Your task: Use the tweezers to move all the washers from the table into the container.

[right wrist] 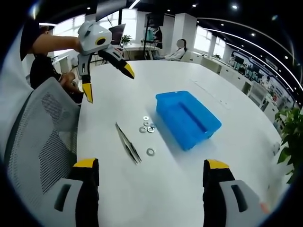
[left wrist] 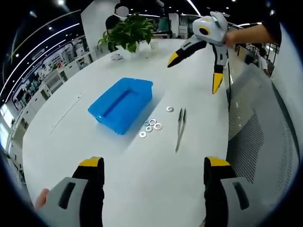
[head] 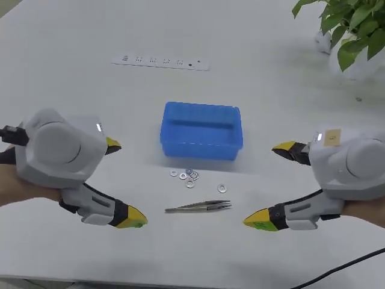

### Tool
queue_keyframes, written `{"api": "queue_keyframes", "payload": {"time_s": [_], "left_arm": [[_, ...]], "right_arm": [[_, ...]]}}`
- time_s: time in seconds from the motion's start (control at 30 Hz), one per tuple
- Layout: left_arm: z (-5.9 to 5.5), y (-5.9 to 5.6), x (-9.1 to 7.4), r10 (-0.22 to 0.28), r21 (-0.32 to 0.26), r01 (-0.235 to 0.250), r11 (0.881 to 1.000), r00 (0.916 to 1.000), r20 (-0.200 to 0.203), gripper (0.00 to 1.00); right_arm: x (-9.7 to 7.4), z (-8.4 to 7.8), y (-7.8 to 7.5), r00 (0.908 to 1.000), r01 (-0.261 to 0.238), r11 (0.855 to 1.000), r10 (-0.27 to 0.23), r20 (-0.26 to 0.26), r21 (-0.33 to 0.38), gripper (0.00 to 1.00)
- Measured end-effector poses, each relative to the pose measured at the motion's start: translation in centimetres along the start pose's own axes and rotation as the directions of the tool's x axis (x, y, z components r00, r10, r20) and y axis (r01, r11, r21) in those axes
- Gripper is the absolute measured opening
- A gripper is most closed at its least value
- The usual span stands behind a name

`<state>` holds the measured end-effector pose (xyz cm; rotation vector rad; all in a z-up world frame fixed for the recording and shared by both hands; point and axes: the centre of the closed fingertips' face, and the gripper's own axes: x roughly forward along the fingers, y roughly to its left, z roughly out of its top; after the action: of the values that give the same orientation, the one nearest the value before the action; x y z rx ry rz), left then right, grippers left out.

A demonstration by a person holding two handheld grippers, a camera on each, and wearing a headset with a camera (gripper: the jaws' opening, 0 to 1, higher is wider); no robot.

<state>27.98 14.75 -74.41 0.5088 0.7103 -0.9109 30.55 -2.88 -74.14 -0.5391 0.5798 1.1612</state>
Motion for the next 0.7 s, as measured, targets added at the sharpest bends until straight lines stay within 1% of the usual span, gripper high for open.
{"api": "queue_keyframes", "payload": {"time_s": [0.03, 0.1, 0.17, 0.23, 0.27, 0.3, 0.33, 0.4, 0.47, 0.5, 0.57, 0.63, 0.67, 0.7], "left_arm": [[0.1, 0.0, 0.0, -0.004, -0.004, 0.004, 1.000, 1.0000, 0.005, 0.92], [0.3, 0.0, 0.2, -0.002, 0.009, 0.002, 1.000, 0.9997, 0.023, 0.94], [0.3, -0.1, 0.4, -0.002, 0.014, 0.002, 1.000, 0.9997, 0.023, 0.92], [0.3, -0.1, 0.5, -0.003, 0.027, 0.002, 1.000, 0.9997, 0.023, 0.89], [0.3, -0.1, 0.7, -0.004, 0.029, 0.004, 1.000, 0.9998, 0.020, 0.85], [0.3, -0.2, 0.7, -0.007, 0.029, 0.006, 1.000, 0.9998, 0.019, 0.83], [0.2, -0.4, 0.9, -0.019, 0.019, 0.019, 1.000, 0.9997, 0.014, 0.81], [-0.1, -0.5, 1.3, -0.021, 0.020, 0.022, 1.000, 0.9998, -0.002, 0.76], [-0.6, -1.2, 1.6, -0.054, 0.015, 0.054, 0.998, 0.9982, -0.025, 0.69], [-0.7, -1.3, 1.9, -0.058, 0.014, 0.058, 0.998, 0.9980, -0.026, 0.67], [-0.9, -1.9, 2.4, -0.076, 0.020, 0.077, 0.997, 0.9968, -0.025, 0.67], [-0.9, -2.4, 2.8, -0.091, 0.027, 0.092, 0.995, 0.9955, -0.025, 0.66], [-0.9, -2.6, 3.0, -0.100, 0.029, 0.101, 0.994, 0.9946, -0.025, 0.65], [-0.9, -2.7, 3.2, -0.108, 0.030, 0.109, 0.994, 0.9939, -0.023, 0.65]], "right_arm": [[0.1, 0.1, 0.0, 1.0000, -0.002, 1.000, 0.002, -0.003, -0.003, 0.91], [0.4, 0.2, 0.0, 0.9999, -0.011, 1.000, 0.010, -0.007, -0.016, 0.91], [0.6, 0.5, 0.2, 0.9996, -0.027, 0.999, 0.027, -0.008, -0.044, 0.86], [0.9, 0.6, 0.2, 0.9996, -0.026, 0.999, 0.025, -0.012, -0.048, 0.83], [1.0, 0.5, 0.0, 0.9996, -0.017, 0.998, 0.015, -0.024, -0.061, 0.81], [1.0, 0.6, 0.0, 0.9996, -0.022, 0.997, 0.021, -0.020, -0.070, 0.78], [1.0, 0.8, 0.0, 0.9996, -0.027, 0.997, 0.026, -0.012, -0.075, 0.75], [1.1, 1.0, 0.0, 0.9995, -0.031, 0.997, 0.030, -0.009, -0.068, 0.73], [1.4, 1.2, 0.1, 0.9991, -0.041, 0.998, 0.041, -0.003, -0.048, 0.73], [1.7, 1.2, 0.2, 0.9987, -0.050, 0.998, 0.050, -0.001, -0.035, 0.72], [2.1, 1.3, 0.5, 0.9976, -0.069, 0.997, 0.069, 0.005, -0.018, 0.71], [2.7, 1.3, 1.2, 0.9945, -0.105, 0.994, 0.105, 0.006, -0.014, 0.67], [3.1, 1.2, 1.8, 0.9916, -0.129, 0.991, 0.129, 0.001, -0.015, 0.64], [3.4, 1.1, 2.2, 0.9896, -0.144, 0.989, 0.144, -0.008, -0.017, 0.62]]}}
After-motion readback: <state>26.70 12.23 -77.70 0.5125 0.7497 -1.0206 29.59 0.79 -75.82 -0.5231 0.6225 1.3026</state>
